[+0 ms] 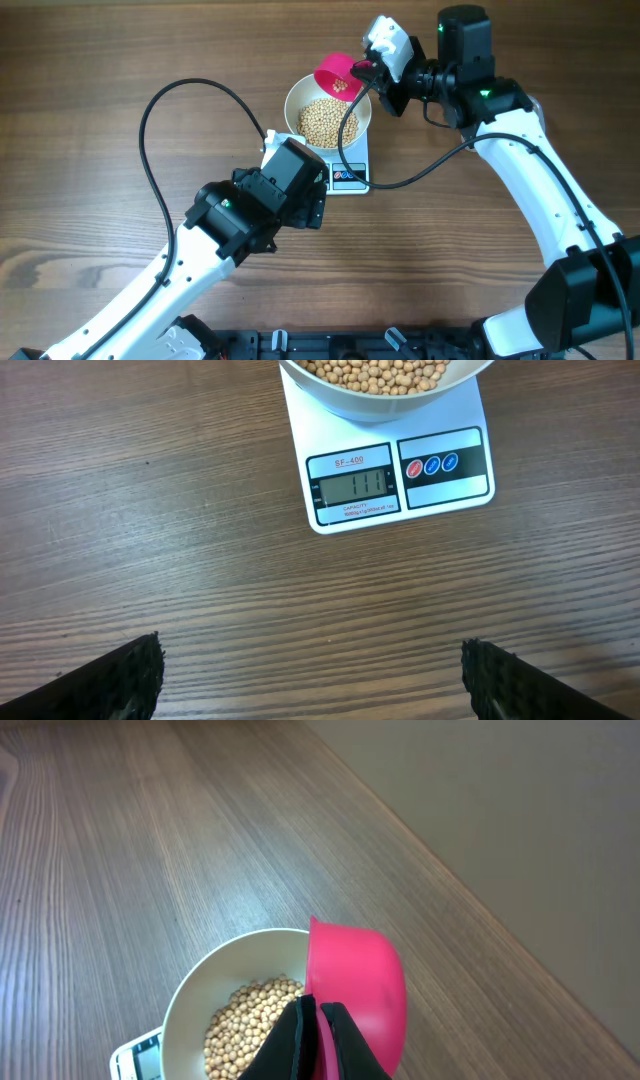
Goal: Scoop item into bowl and weigh 150g on scale
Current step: 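Tip the scoop with the right gripper to pour soybeans into the bowl, then move the empty scoop right back into the soybean tub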
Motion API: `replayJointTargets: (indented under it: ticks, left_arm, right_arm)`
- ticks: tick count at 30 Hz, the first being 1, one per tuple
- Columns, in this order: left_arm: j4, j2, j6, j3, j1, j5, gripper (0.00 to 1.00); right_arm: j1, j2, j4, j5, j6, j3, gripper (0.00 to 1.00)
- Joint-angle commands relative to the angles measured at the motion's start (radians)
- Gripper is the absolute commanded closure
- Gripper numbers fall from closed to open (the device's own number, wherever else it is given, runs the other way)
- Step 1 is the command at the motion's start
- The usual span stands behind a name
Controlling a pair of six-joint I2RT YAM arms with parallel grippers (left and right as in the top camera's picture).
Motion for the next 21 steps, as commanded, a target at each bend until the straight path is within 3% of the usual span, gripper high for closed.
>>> replayJointTargets:
  ticks: [1, 5, 11, 16, 18, 20, 21]
  left_arm:
    - [0.000, -0.002, -0.002, -0.004, 0.003, -0.002, 0.00]
    - [0.000, -0.002, -0.002, -0.004, 0.003, -0.002, 0.00]
    - [0.000, -0.002, -0.002, -0.004, 0.003, -0.002, 0.00]
    - [0.000, -0.002, -0.002, -0.005, 0.003, -0.002, 0.00]
    - [0.000, -0.002, -0.002, -0.005, 0.003, -0.002, 0.00]
    - [0.000, -0.002, -0.002, -0.004, 0.003, -0.002, 0.00]
    - [0.000, -0.002, -0.002, -0.004, 0.003, -0.002, 0.00]
  right_arm:
    - [0.041, -0.050, 0.000, 0.031, -0.063, 0.009, 0.96]
    - [0.084, -0.054, -0.039, 0.165, -0.142, 0.009, 0.96]
    - [0.090, -0.055, -0.041, 0.184, -0.121, 0.009, 0.96]
    - [0.048, -0.081, 0.026, 0.100, 0.085, 0.010, 0.96]
    - [-0.015, -0.125, 0.081, 0.095, 0.230, 0.015, 0.96]
    - [-0.063, -0.153, 0.082, 0.153, 0.300, 0.021, 0.96]
    - [-0.109, -0.177, 0.063, 0.282, 0.378, 0.024, 0.96]
